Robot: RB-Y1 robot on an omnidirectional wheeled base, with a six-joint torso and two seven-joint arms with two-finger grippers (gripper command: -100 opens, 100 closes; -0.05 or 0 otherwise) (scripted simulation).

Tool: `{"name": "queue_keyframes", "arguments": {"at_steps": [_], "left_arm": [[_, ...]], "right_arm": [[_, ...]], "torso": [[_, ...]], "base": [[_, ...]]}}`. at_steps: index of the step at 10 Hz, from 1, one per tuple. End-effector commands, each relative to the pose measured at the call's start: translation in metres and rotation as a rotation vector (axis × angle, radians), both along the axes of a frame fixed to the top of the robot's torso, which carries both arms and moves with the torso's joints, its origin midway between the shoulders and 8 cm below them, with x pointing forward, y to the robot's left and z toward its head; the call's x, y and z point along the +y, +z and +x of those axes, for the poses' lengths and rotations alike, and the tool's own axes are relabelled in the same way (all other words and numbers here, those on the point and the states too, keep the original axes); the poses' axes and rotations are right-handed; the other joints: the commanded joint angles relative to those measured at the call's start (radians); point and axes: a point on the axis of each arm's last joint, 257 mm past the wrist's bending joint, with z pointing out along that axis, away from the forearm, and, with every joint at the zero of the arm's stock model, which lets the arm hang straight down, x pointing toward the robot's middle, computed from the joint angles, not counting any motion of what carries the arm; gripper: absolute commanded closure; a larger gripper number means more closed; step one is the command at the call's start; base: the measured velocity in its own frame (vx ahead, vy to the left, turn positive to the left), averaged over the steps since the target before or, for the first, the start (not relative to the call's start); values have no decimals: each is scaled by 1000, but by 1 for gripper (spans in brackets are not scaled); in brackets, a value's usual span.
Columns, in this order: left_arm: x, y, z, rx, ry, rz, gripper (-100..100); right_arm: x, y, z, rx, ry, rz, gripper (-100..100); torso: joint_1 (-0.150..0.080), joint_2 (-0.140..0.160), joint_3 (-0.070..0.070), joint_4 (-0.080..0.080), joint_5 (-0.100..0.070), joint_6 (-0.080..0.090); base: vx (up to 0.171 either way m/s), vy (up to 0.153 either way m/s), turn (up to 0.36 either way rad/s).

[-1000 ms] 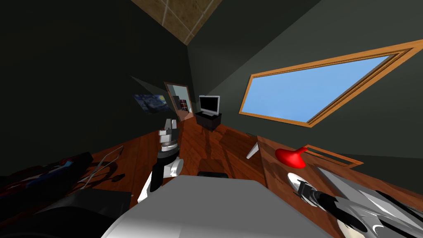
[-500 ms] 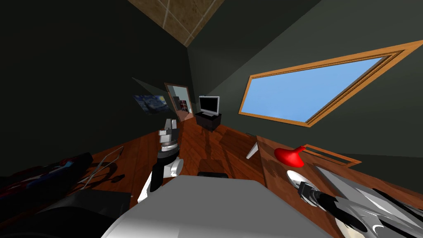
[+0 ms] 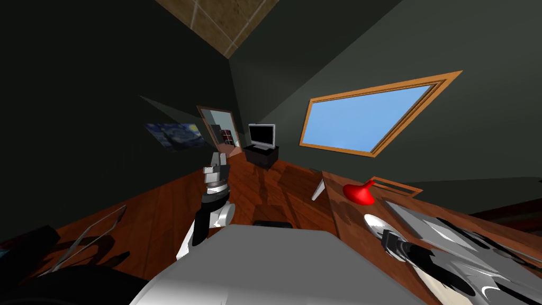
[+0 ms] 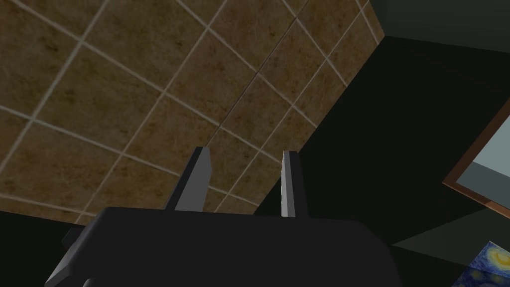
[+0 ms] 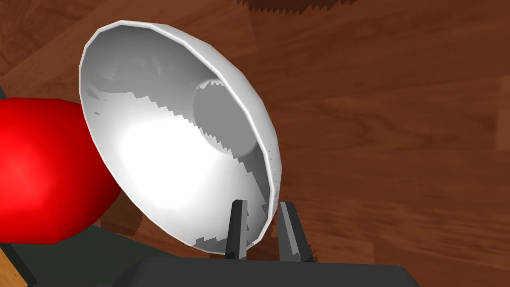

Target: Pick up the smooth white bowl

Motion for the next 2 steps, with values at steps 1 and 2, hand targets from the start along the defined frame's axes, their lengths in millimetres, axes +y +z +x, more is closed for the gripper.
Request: {"name": "queue_keyframes", "arguments": {"at_steps": [1,2], "left_arm": [[0,0,0,0,0,0,0],[0,0,0,0,0,0,0]], "right_arm": [[0,0,0,0,0,0,100],[1,0,0,0,3,1,0]], "torso": [[0,0,0,0,0,0],[-2,2,1,0,0,0]], "base": [[36,29,-15],[7,6,4]]}}
